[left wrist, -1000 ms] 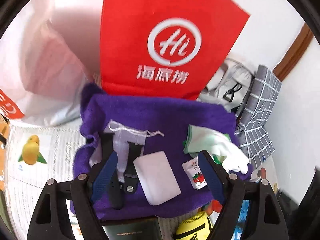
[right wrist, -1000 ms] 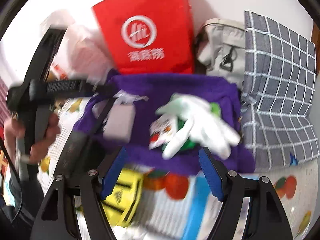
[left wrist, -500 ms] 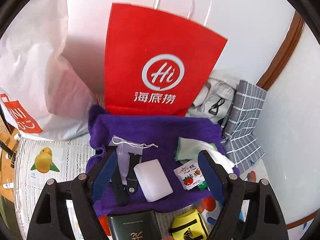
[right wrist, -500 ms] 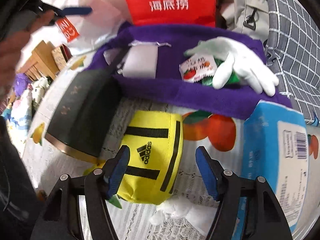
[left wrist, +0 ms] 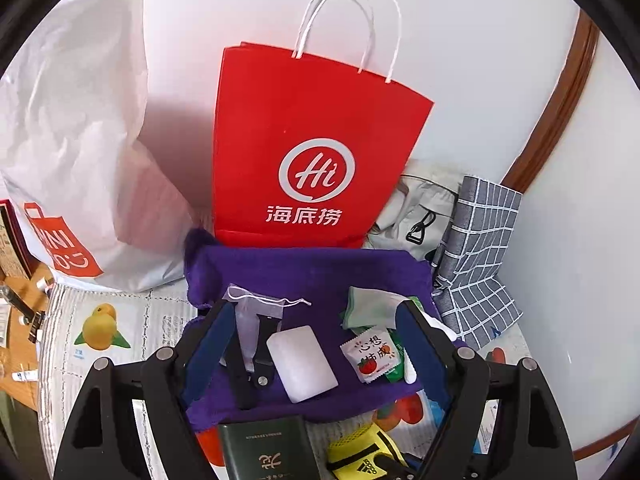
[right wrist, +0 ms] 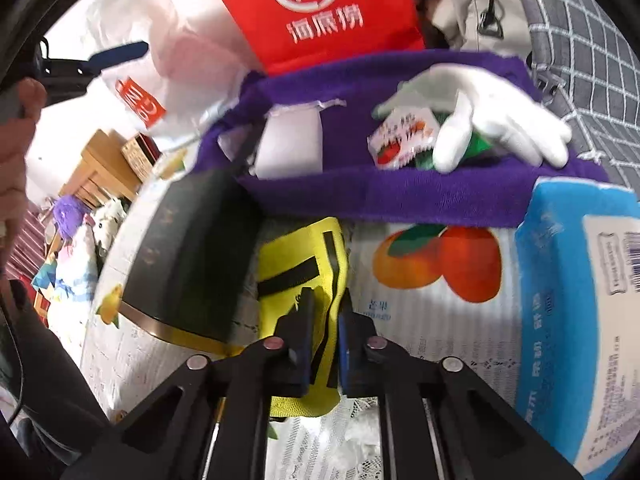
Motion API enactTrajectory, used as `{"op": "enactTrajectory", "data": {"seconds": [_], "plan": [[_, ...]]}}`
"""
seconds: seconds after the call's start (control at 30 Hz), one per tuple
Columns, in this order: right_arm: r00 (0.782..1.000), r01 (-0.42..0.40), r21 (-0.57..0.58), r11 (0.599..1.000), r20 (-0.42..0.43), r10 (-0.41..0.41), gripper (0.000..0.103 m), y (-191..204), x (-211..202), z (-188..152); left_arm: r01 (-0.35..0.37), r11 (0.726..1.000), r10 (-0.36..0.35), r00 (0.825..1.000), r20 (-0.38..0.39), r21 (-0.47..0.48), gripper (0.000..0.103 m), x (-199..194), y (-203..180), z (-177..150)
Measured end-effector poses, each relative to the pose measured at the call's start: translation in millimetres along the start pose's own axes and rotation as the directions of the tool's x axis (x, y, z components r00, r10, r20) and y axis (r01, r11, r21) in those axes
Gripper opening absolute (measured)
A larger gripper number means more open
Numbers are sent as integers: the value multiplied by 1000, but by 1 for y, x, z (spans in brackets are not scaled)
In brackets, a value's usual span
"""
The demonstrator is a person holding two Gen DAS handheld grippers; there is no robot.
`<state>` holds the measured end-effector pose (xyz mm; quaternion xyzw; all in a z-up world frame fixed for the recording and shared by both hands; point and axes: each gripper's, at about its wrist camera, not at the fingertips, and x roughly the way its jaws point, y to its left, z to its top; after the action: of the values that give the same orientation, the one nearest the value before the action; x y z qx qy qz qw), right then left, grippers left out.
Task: Organize soft objects
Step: 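Grasp the yellow Adidas pouch with the right gripper, then lift the pouch with the right gripper while the left gripper grasps the white tissue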
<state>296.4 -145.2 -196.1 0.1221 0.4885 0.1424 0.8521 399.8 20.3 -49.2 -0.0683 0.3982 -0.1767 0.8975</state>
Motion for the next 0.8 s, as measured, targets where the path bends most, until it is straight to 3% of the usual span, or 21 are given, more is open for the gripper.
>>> {"op": "enactTrajectory", "data": {"seconds": [0.2,0.43,0.57,0.8], "plan": [[998,-32,-4,999,63,32,5,9,-42,-3,-34,999,34,999,11,23,81,-16,-14,-8],[990,-56,-41,998,130,61,5,21,-98,-15,-88,995,89,995,-32,39,81,-40,-20,-51],[986,-62,-62,996,150,71,5,22,-129,-37,-122,991,126,990,-63,58,81,-53,-20,-85],[991,-17,-19,1000,135,20,5,-10,-157,-99,-112,985,130,983,-129,134,81,-53,-48,-145]]}}
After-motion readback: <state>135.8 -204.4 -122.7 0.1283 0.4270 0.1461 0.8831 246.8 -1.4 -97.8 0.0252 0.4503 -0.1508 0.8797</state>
